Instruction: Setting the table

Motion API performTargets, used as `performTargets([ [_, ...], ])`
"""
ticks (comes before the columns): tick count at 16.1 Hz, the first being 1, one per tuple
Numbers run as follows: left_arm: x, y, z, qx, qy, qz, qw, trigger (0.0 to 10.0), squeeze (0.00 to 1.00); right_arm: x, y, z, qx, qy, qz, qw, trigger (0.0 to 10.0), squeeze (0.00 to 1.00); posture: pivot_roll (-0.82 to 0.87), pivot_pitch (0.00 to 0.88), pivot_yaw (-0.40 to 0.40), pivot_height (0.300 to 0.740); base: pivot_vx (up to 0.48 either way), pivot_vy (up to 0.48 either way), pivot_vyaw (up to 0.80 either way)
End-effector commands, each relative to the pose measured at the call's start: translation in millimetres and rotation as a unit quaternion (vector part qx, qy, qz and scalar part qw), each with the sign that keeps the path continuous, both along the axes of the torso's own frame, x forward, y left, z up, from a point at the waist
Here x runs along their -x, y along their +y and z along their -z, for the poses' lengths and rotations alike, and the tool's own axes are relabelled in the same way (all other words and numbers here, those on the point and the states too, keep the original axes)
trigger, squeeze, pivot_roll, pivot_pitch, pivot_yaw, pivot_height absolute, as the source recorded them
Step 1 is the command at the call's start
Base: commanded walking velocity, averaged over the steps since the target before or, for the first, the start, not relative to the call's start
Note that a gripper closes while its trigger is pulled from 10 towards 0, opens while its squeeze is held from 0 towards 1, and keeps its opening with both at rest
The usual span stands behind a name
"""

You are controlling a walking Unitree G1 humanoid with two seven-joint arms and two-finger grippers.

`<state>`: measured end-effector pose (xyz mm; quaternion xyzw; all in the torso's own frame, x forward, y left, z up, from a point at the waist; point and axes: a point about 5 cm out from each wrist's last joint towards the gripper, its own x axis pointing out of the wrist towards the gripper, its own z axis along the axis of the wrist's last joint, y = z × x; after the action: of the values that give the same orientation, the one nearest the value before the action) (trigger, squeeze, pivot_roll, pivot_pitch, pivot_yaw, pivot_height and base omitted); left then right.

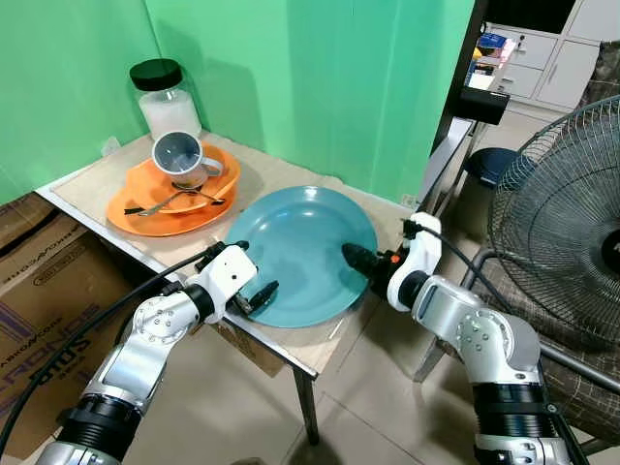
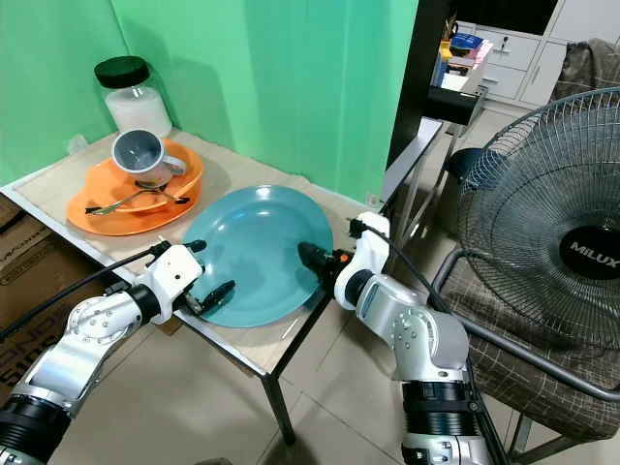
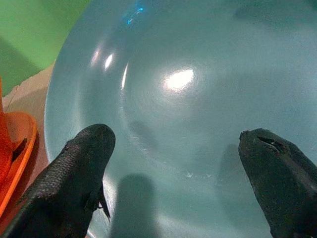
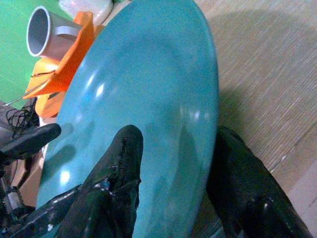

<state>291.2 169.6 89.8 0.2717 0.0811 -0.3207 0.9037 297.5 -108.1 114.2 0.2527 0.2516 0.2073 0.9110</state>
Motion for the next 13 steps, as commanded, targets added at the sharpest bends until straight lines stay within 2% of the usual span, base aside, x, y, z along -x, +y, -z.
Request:
performTargets([
  [1, 2.1, 2.7, 6.9, -0.011, 0.015, -0.003, 1.000, 10.0, 0.00, 1.3, 1.5, -2.8, -0.008, -0.002, -0.007, 1.000, 9.0, 0.00, 0.02, 0.000, 0.042, 0.740, 0.000, 0.000, 0.00],
  [2, 2.3, 2.3, 7.3, -0.011, 0.015, -0.002, 1.000, 10.0, 0.00, 1.3, 2.1, -3.0, -0.009, -0.001, -0.009, 1.000, 1.6, 0.00, 0.02, 0.000, 0.040, 0.740, 0.000, 0.000, 0.00],
  [3, 2.3, 2.0, 7.5, -0.012, 0.015, -0.002, 1.000, 10.0, 0.00, 1.3, 2.5, -3.2, -0.011, 0.000, -0.011, 1.000, 0.0, 0.00, 0.02, 0.000, 0.040, 0.740, 0.000, 0.000, 0.00],
  [13, 0.7, 0.8, 6.3, -0.019, 0.007, 0.001, 1.000, 10.0, 0.00, 1.4, 3.6, -1.4, -0.012, 0.000, -0.014, 1.000, 0.0, 0.00, 0.03, 0.000, 0.040, 0.740, 0.000, 0.000, 0.00],
])
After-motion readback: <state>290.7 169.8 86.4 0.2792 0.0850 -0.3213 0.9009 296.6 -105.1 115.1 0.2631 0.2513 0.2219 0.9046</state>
